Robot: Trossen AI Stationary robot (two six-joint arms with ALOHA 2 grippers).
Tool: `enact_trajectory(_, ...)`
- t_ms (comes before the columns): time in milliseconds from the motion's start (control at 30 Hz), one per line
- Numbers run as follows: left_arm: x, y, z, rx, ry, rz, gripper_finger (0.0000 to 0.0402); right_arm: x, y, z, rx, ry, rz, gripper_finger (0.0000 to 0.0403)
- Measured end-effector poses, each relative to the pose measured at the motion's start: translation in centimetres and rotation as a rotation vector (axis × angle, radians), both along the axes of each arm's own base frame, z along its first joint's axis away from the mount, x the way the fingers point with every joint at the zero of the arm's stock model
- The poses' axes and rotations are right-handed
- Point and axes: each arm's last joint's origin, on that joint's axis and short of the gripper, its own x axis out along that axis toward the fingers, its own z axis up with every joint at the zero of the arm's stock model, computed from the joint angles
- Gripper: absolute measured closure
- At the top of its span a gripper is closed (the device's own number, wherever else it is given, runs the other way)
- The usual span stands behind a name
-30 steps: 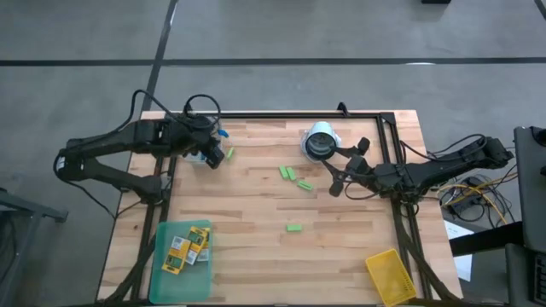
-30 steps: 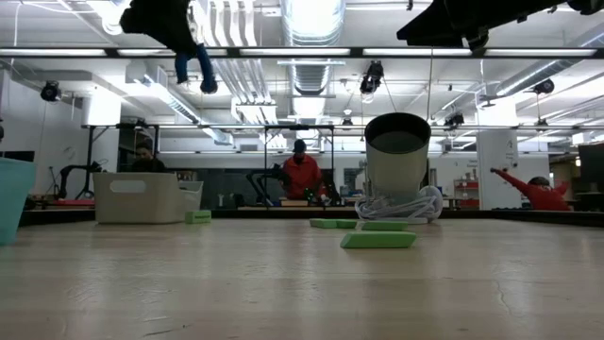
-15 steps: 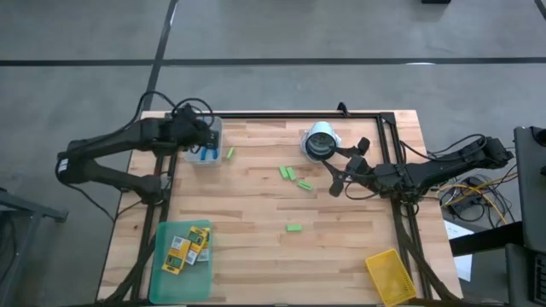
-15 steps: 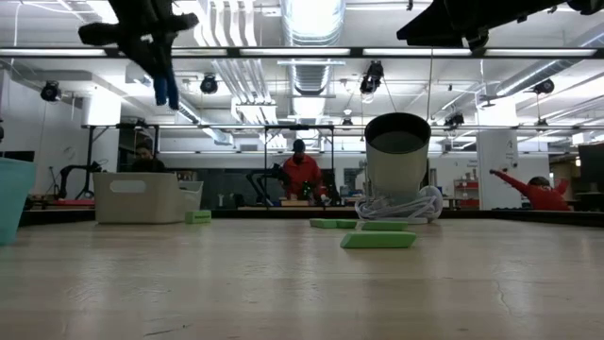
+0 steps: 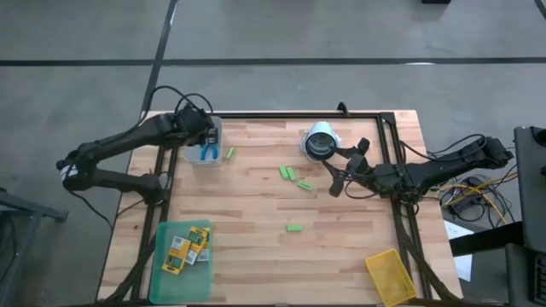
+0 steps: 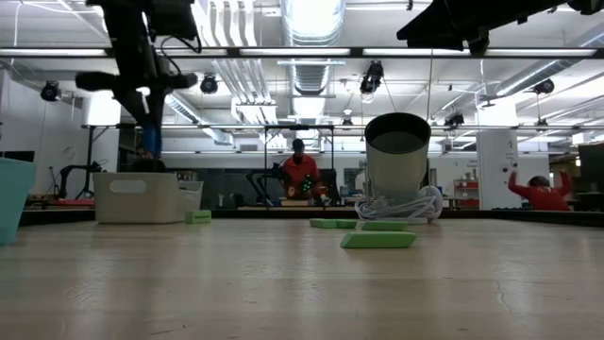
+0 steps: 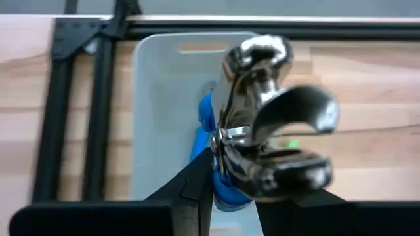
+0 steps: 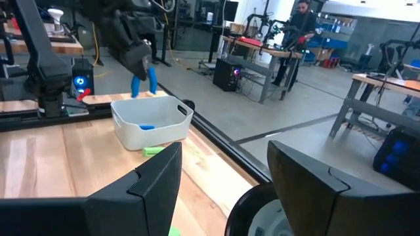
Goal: Pick & Place School Supplies
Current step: Put the blue puncher hole into the gray bin
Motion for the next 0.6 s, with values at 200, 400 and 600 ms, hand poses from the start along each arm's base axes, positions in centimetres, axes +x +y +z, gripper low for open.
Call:
enact_trajectory(200,0.7,1.7,-2.1,-0.023,-0.032,0.0,0.0312,0.0,0.0,0.0,0.0,0.0,0.0,0.0183)
enact_trajectory(400,1.5,3.0,-4.1,-0.088,0.037,-0.003,0.0312,0.0,0.0,0.0,0.0,0.0,0.0,0.0183)
enact_trajectory(600,2.7,3.7,-5.9,-0.173,0.084,-0.052,0.0312,0.0,0.0,0.0,0.011,-0.008,-0.002,0.0183)
